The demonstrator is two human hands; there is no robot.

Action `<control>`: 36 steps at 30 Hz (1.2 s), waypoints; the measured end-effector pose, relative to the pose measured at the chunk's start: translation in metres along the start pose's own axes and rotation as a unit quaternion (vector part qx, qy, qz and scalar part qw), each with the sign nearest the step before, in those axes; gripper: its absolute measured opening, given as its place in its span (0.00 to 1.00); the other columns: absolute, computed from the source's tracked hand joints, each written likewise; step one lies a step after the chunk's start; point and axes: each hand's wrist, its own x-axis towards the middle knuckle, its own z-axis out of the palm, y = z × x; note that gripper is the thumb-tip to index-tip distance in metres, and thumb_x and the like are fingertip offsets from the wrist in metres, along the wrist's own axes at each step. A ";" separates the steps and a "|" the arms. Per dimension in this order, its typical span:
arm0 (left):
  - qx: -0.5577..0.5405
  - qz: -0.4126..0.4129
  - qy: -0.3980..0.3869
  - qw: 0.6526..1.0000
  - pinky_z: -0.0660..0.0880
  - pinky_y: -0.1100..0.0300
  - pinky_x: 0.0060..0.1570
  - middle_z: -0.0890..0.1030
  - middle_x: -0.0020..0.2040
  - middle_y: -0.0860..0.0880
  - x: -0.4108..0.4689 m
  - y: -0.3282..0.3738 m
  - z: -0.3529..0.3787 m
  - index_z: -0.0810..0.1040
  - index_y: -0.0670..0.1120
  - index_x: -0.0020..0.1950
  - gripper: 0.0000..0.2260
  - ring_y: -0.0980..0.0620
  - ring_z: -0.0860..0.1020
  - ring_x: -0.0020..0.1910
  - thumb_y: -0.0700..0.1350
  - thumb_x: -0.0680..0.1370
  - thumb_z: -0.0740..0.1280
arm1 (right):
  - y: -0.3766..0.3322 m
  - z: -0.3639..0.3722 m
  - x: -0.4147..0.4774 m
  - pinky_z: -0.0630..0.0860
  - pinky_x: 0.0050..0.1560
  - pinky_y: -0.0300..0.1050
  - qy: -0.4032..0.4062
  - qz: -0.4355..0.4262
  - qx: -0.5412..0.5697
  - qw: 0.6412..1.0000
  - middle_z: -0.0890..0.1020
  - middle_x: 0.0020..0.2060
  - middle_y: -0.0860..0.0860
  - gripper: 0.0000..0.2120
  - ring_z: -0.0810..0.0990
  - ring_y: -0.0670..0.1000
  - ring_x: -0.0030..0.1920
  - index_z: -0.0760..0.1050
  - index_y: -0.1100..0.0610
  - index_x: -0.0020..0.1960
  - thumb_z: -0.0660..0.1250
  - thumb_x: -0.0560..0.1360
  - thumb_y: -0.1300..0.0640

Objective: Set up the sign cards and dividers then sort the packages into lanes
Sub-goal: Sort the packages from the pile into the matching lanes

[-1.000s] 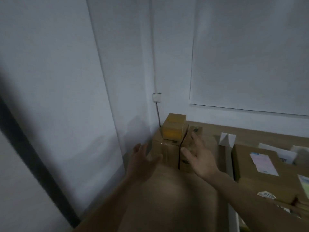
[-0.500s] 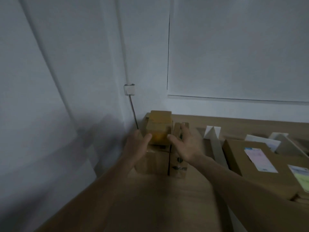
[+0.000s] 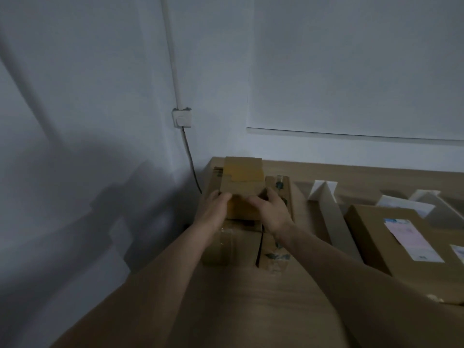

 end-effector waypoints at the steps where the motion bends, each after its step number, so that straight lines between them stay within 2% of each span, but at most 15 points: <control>1: -0.015 0.005 0.013 1.000 0.75 0.45 0.60 0.77 0.56 0.50 -0.003 0.000 0.002 0.75 0.58 0.53 0.10 0.49 0.77 0.54 0.60 0.78 0.60 | 0.000 0.000 -0.001 0.70 0.69 0.57 0.006 0.003 0.015 1.000 0.79 0.61 0.46 0.29 0.75 0.52 0.63 0.71 0.48 0.70 0.70 0.72 0.40; 7: -0.109 0.023 0.082 0.990 0.78 0.49 0.50 0.78 0.50 0.47 -0.025 -0.010 0.006 0.73 0.52 0.50 0.08 0.46 0.79 0.48 0.55 0.82 0.60 | 0.012 -0.002 -0.017 0.78 0.60 0.62 0.038 0.035 0.102 0.993 0.80 0.57 0.51 0.40 0.79 0.56 0.57 0.69 0.48 0.66 0.69 0.59 0.30; 10: -0.123 0.024 0.100 0.987 0.75 0.55 0.40 0.80 0.47 0.45 -0.041 -0.019 0.010 0.75 0.48 0.47 0.09 0.47 0.80 0.45 0.50 0.83 0.60 | 0.022 -0.007 -0.030 0.81 0.56 0.64 0.062 0.054 0.132 0.988 0.81 0.54 0.53 0.34 0.81 0.58 0.53 0.72 0.49 0.59 0.66 0.60 0.29; 13: -0.162 0.015 0.100 0.982 0.74 0.60 0.34 0.81 0.48 0.43 -0.056 -0.032 0.011 0.76 0.45 0.48 0.08 0.47 0.80 0.45 0.47 0.83 0.62 | 0.028 -0.010 -0.042 0.81 0.55 0.64 0.075 0.066 0.170 0.980 0.81 0.55 0.53 0.22 0.80 0.57 0.54 0.74 0.49 0.57 0.65 0.71 0.35; 15: -0.184 0.012 0.092 0.979 0.74 0.61 0.33 0.82 0.51 0.43 -0.070 -0.039 0.011 0.77 0.45 0.51 0.06 0.47 0.81 0.47 0.46 0.82 0.63 | 0.033 -0.011 -0.053 0.81 0.54 0.63 0.081 0.073 0.181 0.977 0.81 0.54 0.53 0.16 0.80 0.56 0.54 0.75 0.50 0.57 0.64 0.77 0.40; 17: -0.210 0.012 0.088 0.974 0.74 0.59 0.35 0.82 0.55 0.42 -0.082 -0.046 0.015 0.76 0.46 0.55 0.06 0.46 0.81 0.51 0.46 0.81 0.64 | 0.038 -0.013 -0.064 0.82 0.52 0.65 0.084 0.078 0.163 0.980 0.81 0.53 0.55 0.15 0.81 0.58 0.53 0.74 0.53 0.56 0.65 0.77 0.43; 19: -0.250 -0.006 0.088 0.964 0.75 0.60 0.33 0.81 0.58 0.43 -0.093 -0.055 0.019 0.75 0.48 0.62 0.11 0.45 0.81 0.54 0.46 0.80 0.66 | 0.043 -0.015 -0.075 0.81 0.50 0.69 0.077 0.083 0.145 0.983 0.81 0.52 0.56 0.15 0.81 0.60 0.52 0.72 0.56 0.57 0.66 0.77 0.46; 21: -0.285 -0.027 0.067 0.956 0.78 0.62 0.31 0.80 0.62 0.43 -0.104 -0.067 0.020 0.71 0.49 0.70 0.23 0.44 0.80 0.57 0.49 0.76 0.70 | 0.052 -0.017 -0.087 0.82 0.51 0.66 0.063 0.089 0.147 0.983 0.80 0.53 0.55 0.11 0.80 0.59 0.52 0.72 0.55 0.57 0.65 0.79 0.50; 22: -0.287 -0.031 0.050 0.956 0.80 0.61 0.34 0.80 0.64 0.44 -0.108 -0.074 0.020 0.70 0.50 0.72 0.28 0.43 0.80 0.58 0.52 0.74 0.73 | 0.059 -0.017 -0.093 0.82 0.51 0.63 0.056 0.093 0.148 0.983 0.80 0.54 0.54 0.09 0.79 0.58 0.53 0.73 0.54 0.58 0.64 0.80 0.51; 26: -0.177 0.010 0.059 0.982 0.80 0.48 0.56 0.81 0.62 0.51 -0.134 -0.095 0.023 0.71 0.54 0.72 0.40 0.49 0.81 0.58 0.59 0.62 0.79 | 0.095 -0.010 -0.115 0.82 0.52 0.59 0.026 0.095 0.086 0.991 0.80 0.58 0.54 0.13 0.80 0.58 0.55 0.71 0.46 0.65 0.60 0.81 0.50; 29: -0.097 -0.005 0.070 0.993 0.78 0.46 0.59 0.79 0.62 0.54 -0.150 -0.113 0.028 0.67 0.57 0.74 0.45 0.50 0.79 0.59 0.59 0.60 0.80 | 0.122 0.001 -0.128 0.81 0.53 0.58 -0.009 0.114 0.027 0.993 0.79 0.62 0.53 0.16 0.80 0.58 0.57 0.69 0.42 0.69 0.58 0.82 0.52; 32: -0.038 -0.034 0.052 0.997 0.77 0.45 0.59 0.77 0.62 0.55 -0.165 -0.135 0.028 0.66 0.59 0.73 0.42 0.50 0.78 0.59 0.58 0.62 0.80 | 0.146 0.013 -0.141 0.76 0.64 0.59 -0.057 0.173 0.005 0.983 0.76 0.68 0.53 0.21 0.77 0.58 0.64 0.66 0.46 0.76 0.57 0.83 0.47; 33: -0.016 -0.040 0.046 0.998 0.78 0.45 0.57 0.77 0.61 0.55 -0.168 -0.143 0.029 0.66 0.59 0.72 0.40 0.50 0.78 0.58 0.56 0.63 0.80 | 0.152 0.016 -0.145 0.77 0.62 0.56 -0.070 0.199 0.010 0.977 0.77 0.67 0.54 0.21 0.77 0.57 0.62 0.68 0.48 0.75 0.57 0.84 0.44; 34: 0.006 -0.044 0.039 0.998 0.80 0.45 0.54 0.76 0.60 0.54 -0.171 -0.150 0.031 0.66 0.58 0.70 0.39 0.51 0.78 0.57 0.54 0.64 0.80 | 0.155 0.018 -0.150 0.78 0.55 0.51 -0.081 0.227 0.027 0.970 0.78 0.64 0.54 0.21 0.78 0.55 0.58 0.72 0.51 0.71 0.57 0.84 0.42; 36: 0.026 -0.054 0.019 0.998 0.82 0.46 0.51 0.77 0.60 0.52 -0.175 -0.166 0.035 0.66 0.57 0.68 0.41 0.51 0.78 0.55 0.55 0.58 0.80 | 0.158 0.023 -0.159 0.73 0.41 0.44 -0.105 0.271 0.066 0.954 0.78 0.58 0.54 0.18 0.78 0.50 0.48 0.73 0.51 0.63 0.56 0.83 0.39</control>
